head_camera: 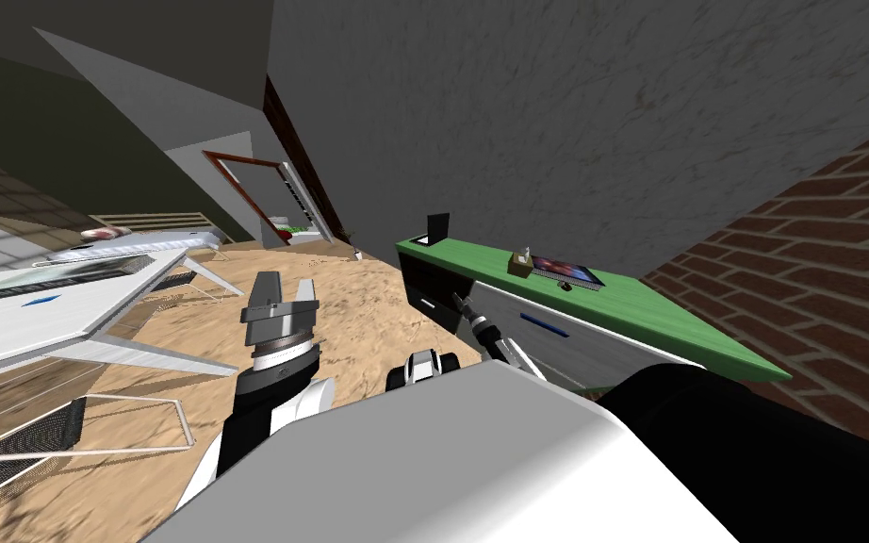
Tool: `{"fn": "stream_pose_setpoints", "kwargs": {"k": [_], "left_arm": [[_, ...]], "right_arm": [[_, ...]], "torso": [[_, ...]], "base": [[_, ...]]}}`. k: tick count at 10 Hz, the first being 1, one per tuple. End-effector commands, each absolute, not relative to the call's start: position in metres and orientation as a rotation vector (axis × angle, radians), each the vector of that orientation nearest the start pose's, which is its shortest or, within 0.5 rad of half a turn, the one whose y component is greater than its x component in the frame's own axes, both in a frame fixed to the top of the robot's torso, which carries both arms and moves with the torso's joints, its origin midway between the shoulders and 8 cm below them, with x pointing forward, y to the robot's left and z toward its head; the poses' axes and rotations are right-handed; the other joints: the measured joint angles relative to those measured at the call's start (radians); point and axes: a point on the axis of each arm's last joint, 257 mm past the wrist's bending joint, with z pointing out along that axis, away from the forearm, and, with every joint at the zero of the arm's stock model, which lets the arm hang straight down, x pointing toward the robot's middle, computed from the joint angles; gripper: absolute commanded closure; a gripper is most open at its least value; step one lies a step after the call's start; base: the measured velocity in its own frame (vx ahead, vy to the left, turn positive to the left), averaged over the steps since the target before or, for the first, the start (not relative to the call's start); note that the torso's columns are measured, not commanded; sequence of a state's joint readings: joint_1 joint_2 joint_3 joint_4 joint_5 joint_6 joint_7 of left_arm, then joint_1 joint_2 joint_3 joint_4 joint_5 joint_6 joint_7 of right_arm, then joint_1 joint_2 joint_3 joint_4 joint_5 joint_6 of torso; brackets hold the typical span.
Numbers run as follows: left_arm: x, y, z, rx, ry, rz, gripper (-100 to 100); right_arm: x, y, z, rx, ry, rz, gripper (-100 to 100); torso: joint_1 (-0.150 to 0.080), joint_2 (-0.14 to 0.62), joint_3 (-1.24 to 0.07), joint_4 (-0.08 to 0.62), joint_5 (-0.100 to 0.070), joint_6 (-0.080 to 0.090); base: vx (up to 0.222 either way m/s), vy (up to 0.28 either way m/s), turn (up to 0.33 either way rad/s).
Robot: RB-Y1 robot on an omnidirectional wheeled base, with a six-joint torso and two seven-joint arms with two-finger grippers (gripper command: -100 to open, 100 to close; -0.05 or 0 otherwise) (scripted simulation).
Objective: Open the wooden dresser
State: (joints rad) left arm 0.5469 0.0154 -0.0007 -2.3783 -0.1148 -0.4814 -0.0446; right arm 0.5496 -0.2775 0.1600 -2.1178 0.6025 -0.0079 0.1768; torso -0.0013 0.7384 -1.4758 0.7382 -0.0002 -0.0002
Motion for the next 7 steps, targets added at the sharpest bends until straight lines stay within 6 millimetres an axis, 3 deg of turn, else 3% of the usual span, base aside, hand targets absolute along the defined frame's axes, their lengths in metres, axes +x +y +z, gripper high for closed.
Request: {"fn": "stream_pose_setpoints", "kwargs": {"k": [1, 2, 7], "left_arm": [[0.327, 0.264, 0.048, -0.528, 0.674, -1.179, 0], [0.327, 0.264, 0.048, -0.528, 0.674, -1.179, 0], [0.327, 0.264, 0.048, -0.528, 0.674, -1.179, 0]], "right_arm": [[0.392, -0.246, -0.23, 0.364, 1.642, 0.436, -100], [0.392, -0.248, -0.232, 0.373, 1.648, 0.426, -100], [0.382, -0.267, -0.286, 0.266, 1.798, 0.182, -100]], "torso": [[-0.003, 0.0, 0.0, 0.0, -0.001, 0.0], [0.0, -0.002, -0.001, 0.0, 0.0, 0.0], [-0.001, -0.001, -0.001, 0.0, 0.0, 0.0]], "base": [[0.049, 0.09, -0.071], [0.045, 0.11, -0.036], [0.049, 0.148, -0.047]]}}
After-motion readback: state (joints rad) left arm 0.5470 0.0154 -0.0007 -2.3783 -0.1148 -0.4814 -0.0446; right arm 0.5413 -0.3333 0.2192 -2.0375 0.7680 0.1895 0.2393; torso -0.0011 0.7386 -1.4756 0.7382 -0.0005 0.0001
